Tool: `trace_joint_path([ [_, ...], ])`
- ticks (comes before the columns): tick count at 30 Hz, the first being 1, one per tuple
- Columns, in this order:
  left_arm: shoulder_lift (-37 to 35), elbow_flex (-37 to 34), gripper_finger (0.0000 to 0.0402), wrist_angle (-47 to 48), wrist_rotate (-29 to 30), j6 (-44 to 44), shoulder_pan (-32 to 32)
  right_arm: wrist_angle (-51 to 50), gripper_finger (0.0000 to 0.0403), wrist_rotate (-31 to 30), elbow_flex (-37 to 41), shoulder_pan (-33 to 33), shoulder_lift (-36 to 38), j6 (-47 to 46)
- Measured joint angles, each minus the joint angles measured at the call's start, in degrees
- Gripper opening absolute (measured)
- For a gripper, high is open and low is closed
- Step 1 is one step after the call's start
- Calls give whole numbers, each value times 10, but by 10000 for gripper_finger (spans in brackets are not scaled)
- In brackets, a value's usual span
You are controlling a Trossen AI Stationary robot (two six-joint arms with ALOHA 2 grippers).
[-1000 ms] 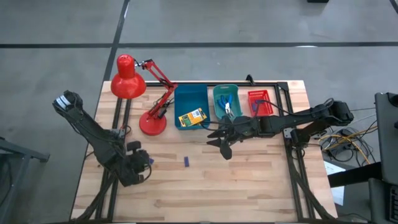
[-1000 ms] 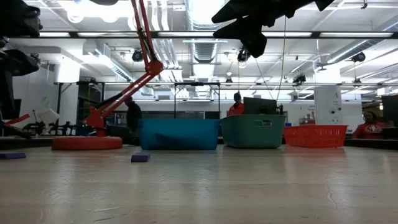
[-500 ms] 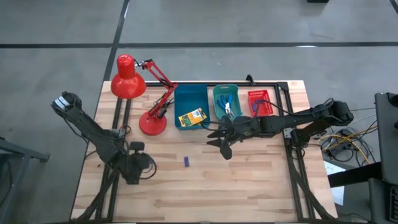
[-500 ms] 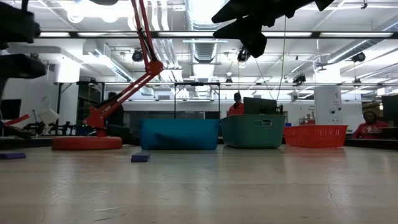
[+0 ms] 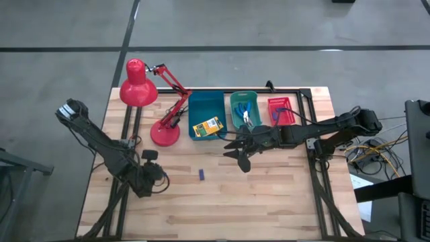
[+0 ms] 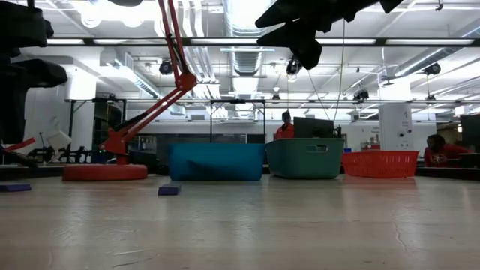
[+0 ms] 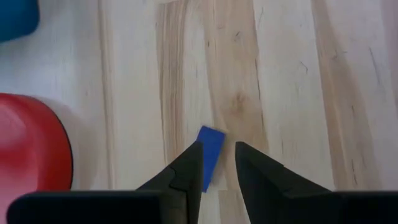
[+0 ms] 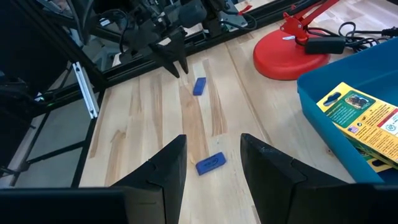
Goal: Pick & Place School Supplies
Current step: Put the blue eraser into the red bin
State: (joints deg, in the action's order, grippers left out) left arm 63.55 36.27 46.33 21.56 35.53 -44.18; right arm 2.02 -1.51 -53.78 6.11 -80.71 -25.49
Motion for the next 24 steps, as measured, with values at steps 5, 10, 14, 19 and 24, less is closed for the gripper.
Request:
trace_joint_path([
  [5,0,-4,99,1,-4,2,0,0,146,0,0,0,0,0],
  [10,0,-26,99,-44,3,-4,0,0,146,0,0,0,0,0],
  [14,0,-55,114,-78,-3,7,0,0,146,0,0,0,0,0],
  [19,0,-76,160,-89,-6,-9,1,0,146,0,0,0,0,0],
  [24,0,-92,186,-90,-7,-46,2,0,146,0,0,0,0,0],
])
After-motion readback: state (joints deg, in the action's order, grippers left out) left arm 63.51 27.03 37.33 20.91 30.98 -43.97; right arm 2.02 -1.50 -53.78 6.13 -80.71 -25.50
